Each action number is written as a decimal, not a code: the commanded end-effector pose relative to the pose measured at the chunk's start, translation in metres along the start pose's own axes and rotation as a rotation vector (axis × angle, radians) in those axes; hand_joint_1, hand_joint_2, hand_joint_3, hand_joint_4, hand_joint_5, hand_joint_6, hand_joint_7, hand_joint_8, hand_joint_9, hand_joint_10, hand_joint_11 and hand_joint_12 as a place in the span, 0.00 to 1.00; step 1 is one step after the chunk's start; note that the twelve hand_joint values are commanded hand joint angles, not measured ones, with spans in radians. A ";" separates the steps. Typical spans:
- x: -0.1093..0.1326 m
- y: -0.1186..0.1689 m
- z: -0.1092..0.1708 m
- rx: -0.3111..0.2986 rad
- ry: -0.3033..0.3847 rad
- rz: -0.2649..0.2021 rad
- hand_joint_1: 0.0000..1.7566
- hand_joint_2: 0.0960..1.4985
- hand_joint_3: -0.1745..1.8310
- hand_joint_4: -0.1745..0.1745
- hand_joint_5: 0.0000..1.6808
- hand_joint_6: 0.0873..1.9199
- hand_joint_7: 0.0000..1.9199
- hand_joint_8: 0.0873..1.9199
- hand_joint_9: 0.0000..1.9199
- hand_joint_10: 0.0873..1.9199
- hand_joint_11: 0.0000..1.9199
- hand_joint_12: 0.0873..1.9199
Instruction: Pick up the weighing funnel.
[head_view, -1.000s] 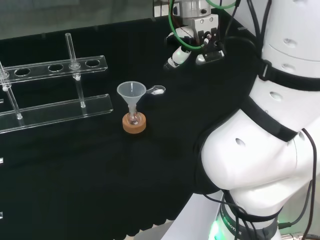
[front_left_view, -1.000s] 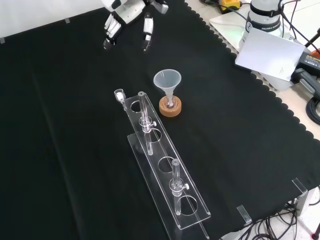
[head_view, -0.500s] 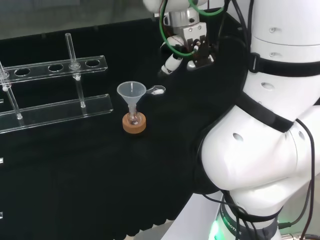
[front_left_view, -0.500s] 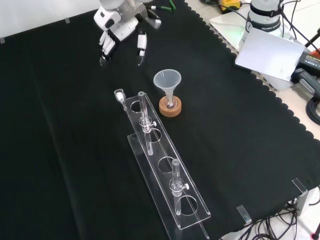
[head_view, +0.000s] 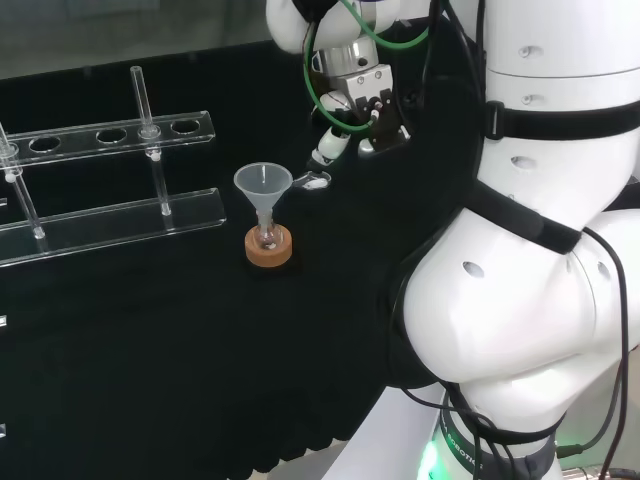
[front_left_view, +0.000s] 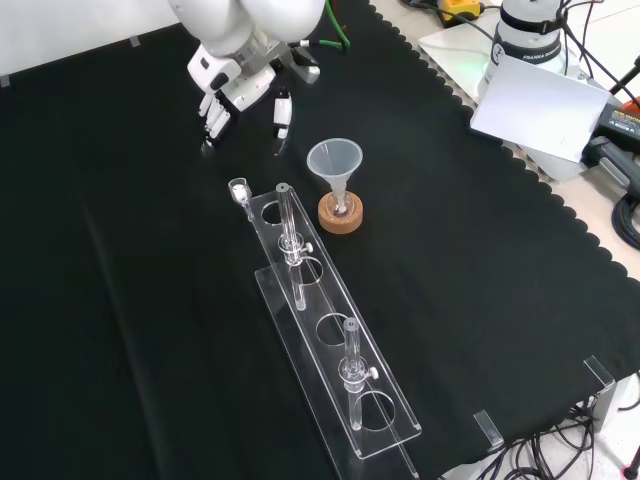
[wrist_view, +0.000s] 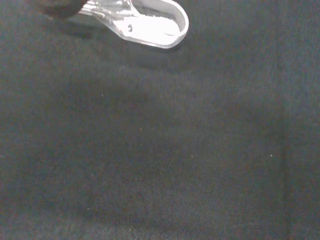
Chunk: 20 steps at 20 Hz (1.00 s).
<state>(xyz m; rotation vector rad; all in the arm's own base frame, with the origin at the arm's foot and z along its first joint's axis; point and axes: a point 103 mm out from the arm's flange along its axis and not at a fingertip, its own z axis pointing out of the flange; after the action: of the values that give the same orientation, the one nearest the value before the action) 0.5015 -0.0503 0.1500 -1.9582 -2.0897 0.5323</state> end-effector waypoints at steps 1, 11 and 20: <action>0.002 0.010 0.011 0.020 -0.017 0.005 0.42 0.49 0.20 0.32 0.29 0.00 0.18 0.36 0.32 0.29 0.21 0.67; 0.004 0.020 0.022 0.029 -0.040 0.000 0.43 0.48 0.22 0.34 0.32 0.00 0.19 0.35 0.33 0.29 0.21 0.67; 0.005 0.030 0.029 0.043 -0.054 0.007 0.43 0.46 0.24 0.35 0.33 0.00 0.20 0.35 0.34 0.28 0.22 0.67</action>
<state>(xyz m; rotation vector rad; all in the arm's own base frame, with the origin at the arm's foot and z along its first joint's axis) 0.5148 -0.0478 0.1143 -1.9501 -2.0869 0.6222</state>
